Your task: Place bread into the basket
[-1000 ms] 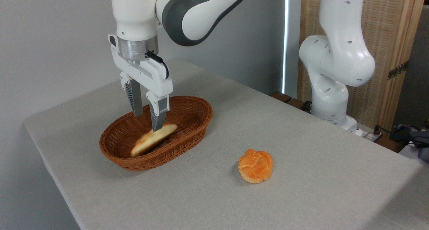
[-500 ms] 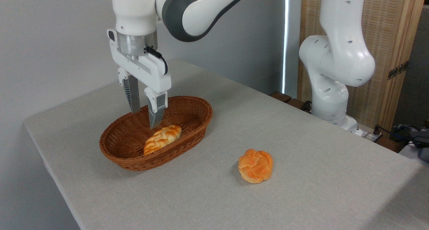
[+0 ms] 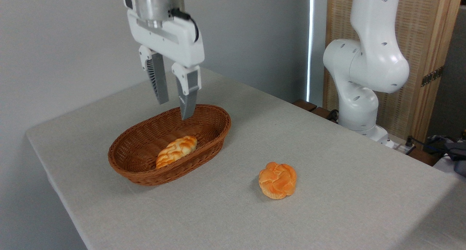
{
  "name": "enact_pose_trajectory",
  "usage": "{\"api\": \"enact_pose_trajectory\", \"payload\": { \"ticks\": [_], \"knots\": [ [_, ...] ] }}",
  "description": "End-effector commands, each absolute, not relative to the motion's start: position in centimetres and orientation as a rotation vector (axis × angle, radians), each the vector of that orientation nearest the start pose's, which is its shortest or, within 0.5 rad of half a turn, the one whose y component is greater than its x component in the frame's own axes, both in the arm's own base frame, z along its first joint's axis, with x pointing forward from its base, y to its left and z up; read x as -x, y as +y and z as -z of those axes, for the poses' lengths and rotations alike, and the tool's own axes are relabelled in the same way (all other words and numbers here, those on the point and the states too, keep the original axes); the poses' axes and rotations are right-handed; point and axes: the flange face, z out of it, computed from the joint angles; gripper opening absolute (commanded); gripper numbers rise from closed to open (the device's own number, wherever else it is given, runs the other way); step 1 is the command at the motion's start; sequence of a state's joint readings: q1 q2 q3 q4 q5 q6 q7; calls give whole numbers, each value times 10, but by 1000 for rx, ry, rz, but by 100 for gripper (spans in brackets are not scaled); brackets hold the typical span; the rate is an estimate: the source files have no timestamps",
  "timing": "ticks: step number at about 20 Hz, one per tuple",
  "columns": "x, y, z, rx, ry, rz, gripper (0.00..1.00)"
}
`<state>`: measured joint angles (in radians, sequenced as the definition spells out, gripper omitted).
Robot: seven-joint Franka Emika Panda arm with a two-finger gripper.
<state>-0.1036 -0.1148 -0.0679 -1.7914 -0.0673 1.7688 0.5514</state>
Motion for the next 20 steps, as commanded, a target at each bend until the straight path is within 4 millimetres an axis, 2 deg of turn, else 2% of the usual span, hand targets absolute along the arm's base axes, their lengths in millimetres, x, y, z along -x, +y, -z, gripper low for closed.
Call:
{"api": "enact_pose_trajectory", "payload": {
  "ticks": [1,3,4,10,13,20],
  "knots": [
    [-523,-82,-632,2923,1107,81,100],
    [-529,-64,-639,2944,1069,49,100],
    [-531,-62,-639,2948,1068,40,100],
    [-536,-63,-631,2956,1070,23,100],
    [-536,-64,-631,2931,1143,24,100],
    [-537,-58,-630,2943,1122,23,100]
  ]
}}
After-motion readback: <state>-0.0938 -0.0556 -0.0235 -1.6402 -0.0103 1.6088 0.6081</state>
